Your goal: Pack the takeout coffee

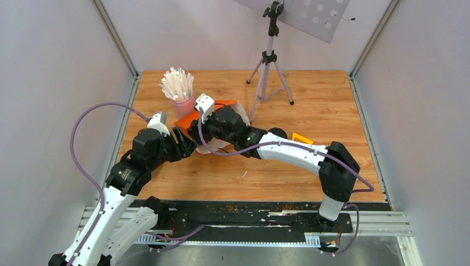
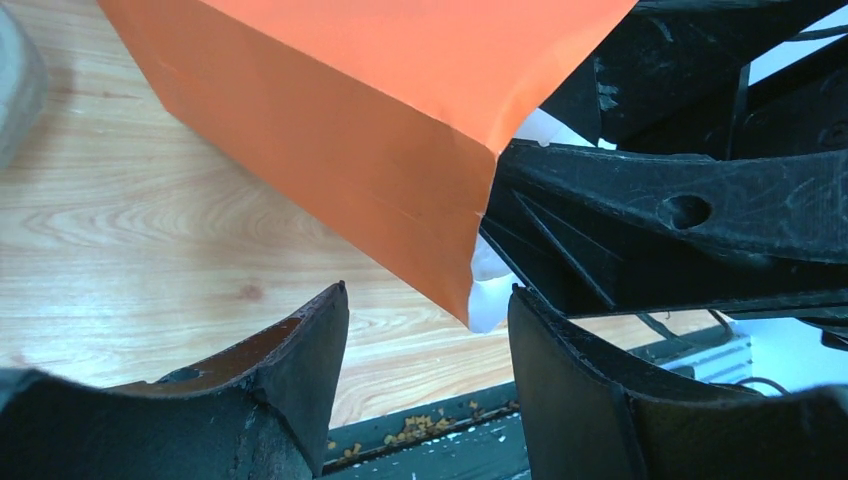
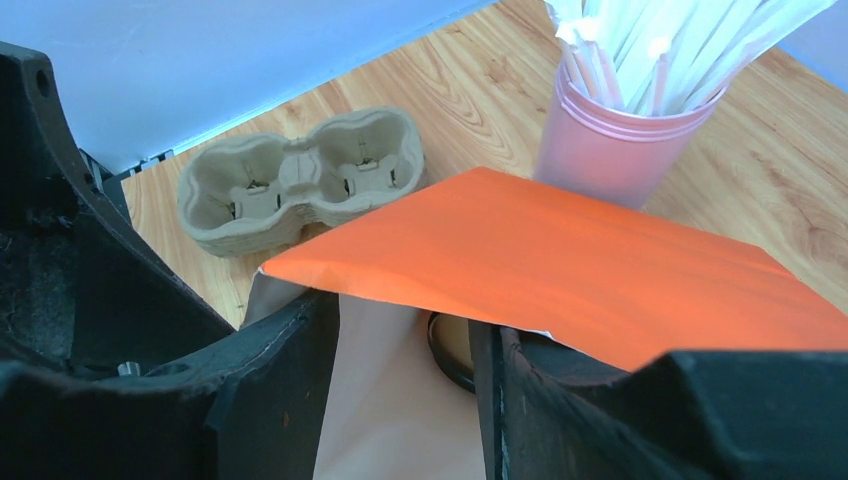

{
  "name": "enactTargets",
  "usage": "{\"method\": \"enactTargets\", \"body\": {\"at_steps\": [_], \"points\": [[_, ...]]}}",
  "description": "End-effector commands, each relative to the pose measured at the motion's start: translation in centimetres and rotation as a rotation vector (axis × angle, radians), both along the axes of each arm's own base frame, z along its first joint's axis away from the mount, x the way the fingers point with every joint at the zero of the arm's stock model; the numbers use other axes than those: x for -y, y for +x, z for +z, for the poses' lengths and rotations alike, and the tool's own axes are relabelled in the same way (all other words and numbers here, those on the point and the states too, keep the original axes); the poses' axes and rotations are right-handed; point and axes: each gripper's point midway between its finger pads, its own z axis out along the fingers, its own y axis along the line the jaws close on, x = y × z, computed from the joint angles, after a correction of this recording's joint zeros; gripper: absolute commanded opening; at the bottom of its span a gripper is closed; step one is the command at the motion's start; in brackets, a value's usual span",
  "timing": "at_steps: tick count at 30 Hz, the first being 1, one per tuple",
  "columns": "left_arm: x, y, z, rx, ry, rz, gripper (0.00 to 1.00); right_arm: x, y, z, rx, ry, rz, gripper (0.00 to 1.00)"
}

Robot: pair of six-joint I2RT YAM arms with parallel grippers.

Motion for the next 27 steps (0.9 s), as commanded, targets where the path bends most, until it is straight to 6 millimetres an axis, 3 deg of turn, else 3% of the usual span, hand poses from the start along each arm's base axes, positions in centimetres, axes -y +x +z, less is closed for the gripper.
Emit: {"method": "enactTargets", "body": {"at_steps": [1,8,12,17,23,27], "points": [[-1.3,0.4,1.8,0.073,0.048,0.041,0.67,-1.7,-0.7,2.7,-0.007,0.060,0.000,0.51],[-0.9,0.3,0.8,0.045,0.042,0.021,0.67,-1.8,-0.3,2.7,-0.004,0.054,-0.045,0.52],[-0.9,0.4,0.1,0.027,0.036,0.033,0.61,-1.6,-0.3,2.5,-0.006,0.044,-0.054,0.52],[-0.1,0.4,0.5,0.035,0.013,0.001,0.36,-0.6,-0.3,1.3,-0.012,0.004,-0.075,0.54],[0.3,0.3,1.4,0.052,-0.006,-0.019,0.00,1.5,-0.7,0.3,-0.009,-0.058,-0.093,0.60],[0.7,0.6,2.0,0.081,0.019,-0.063,0.00,4.1,-0.8,-0.2,0.000,-0.082,-0.089,0.64]]}}
